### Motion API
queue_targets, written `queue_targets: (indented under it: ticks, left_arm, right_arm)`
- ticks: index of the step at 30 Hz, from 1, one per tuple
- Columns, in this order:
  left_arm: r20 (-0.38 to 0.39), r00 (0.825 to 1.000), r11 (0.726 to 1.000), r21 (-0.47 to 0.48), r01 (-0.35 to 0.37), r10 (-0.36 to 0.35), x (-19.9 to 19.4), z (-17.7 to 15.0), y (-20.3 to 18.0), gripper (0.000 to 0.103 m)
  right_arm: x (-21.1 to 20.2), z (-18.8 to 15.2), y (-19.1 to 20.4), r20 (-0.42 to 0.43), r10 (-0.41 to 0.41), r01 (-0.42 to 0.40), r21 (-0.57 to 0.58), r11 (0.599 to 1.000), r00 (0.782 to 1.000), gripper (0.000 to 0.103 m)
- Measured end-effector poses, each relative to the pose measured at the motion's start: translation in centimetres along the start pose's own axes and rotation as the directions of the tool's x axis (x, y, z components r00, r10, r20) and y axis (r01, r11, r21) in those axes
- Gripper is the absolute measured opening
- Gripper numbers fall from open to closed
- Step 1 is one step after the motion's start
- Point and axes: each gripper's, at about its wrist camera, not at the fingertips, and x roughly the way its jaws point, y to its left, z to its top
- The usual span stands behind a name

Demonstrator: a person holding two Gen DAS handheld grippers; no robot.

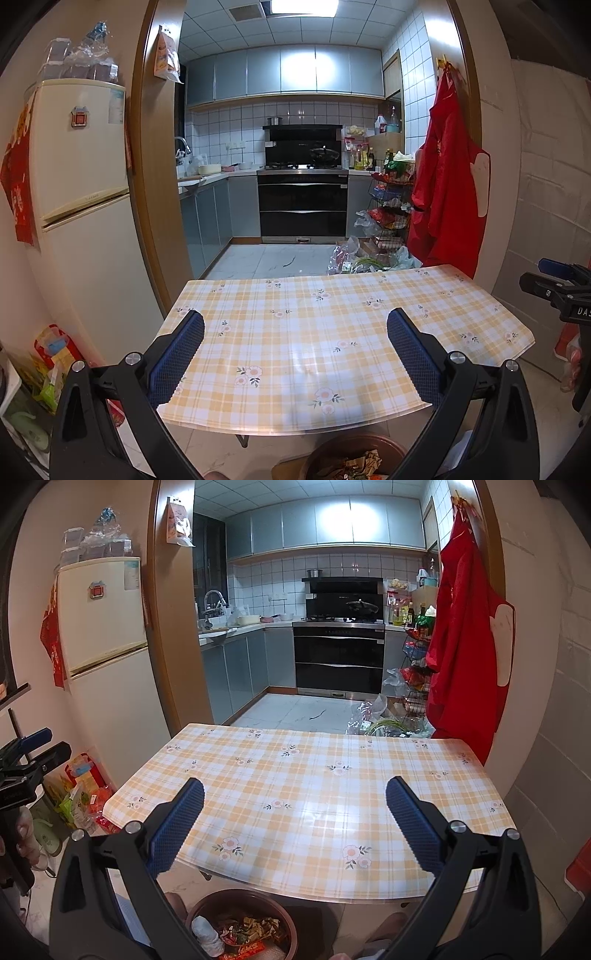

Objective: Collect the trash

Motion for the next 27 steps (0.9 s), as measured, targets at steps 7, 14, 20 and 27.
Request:
queue_targets:
  ticks: [7,14,20,27]
  left_arm:
    - [0.001,1.000,1.000,0.000,0.000,0.000,-0.03,-0.12,-0.05,0.097]
    - [0.002,1.000,1.000,-0.003,0.005,-0.005,-0.13,-0.09,0.03,0.097]
    - [0.004,1.000,1.000,0.002,0.007,-0.007,-0.25,-0.24,-0.24,0.097]
    - [-0.001,1.000,1.000,0.002,-0.005,0.005,-0.34,-0.33,-0.38,0.097]
  right_arm:
    - [-0.02,0.02,-0.06,0.000,0.000,0.000,0.001,1.000,1.000,0.097]
    - [-0.02,0.02,-0.10,0.000,0.000,0.000,0.001,1.000,1.000,0.097]
    - [-0.02,-0.04,-0.21,-0.001,-0.001,0.001,0.000,1.000,1.000,0.097]
    - [0.00,-0.30,-0.55,-0.006,-0.002,0.002,0.003,1.000,1.000,0.097]
